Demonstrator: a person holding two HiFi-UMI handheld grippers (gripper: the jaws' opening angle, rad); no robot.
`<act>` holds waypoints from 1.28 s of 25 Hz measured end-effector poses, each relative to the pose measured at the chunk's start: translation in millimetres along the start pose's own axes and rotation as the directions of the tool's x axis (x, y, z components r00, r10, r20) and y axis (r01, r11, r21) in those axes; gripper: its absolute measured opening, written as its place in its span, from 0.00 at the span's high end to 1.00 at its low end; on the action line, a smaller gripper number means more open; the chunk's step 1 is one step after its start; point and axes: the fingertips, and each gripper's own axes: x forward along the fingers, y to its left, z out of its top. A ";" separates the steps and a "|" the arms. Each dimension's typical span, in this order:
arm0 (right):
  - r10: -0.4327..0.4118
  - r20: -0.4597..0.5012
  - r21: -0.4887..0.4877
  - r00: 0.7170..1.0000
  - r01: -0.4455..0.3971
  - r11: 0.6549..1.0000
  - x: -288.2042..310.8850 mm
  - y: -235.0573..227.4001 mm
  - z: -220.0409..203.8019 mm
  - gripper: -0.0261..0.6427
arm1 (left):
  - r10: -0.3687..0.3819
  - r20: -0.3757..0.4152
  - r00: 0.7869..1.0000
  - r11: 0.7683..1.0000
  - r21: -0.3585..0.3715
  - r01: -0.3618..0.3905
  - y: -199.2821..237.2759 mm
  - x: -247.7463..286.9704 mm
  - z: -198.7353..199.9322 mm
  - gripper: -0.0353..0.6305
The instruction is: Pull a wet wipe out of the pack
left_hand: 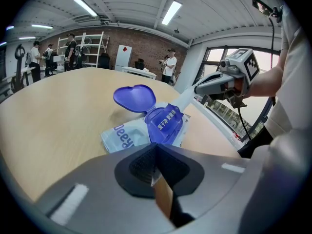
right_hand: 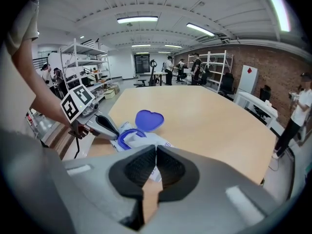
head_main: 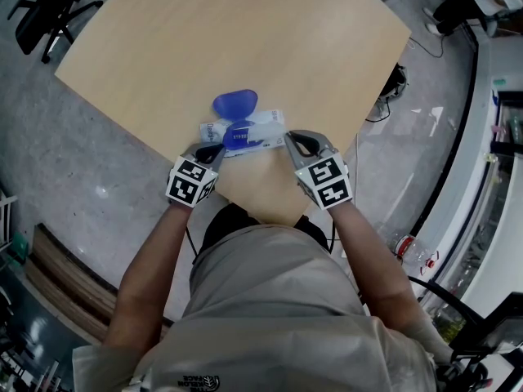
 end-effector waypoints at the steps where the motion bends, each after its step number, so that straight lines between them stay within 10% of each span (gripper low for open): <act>1: -0.002 0.002 0.001 1.000 0.002 1.000 -1.0 -0.5 0.8 0.95 | 0.000 0.000 1.000 1.000 0.000 0.000 0.0 0.0 -0.1 0.94; 32: -0.113 0.173 0.015 0.978 0.113 0.994 -71.0 -31.8 49.4 0.95 | 0.025 -0.016 1.000 1.000 0.004 -0.025 -1.8 5.0 0.6 0.94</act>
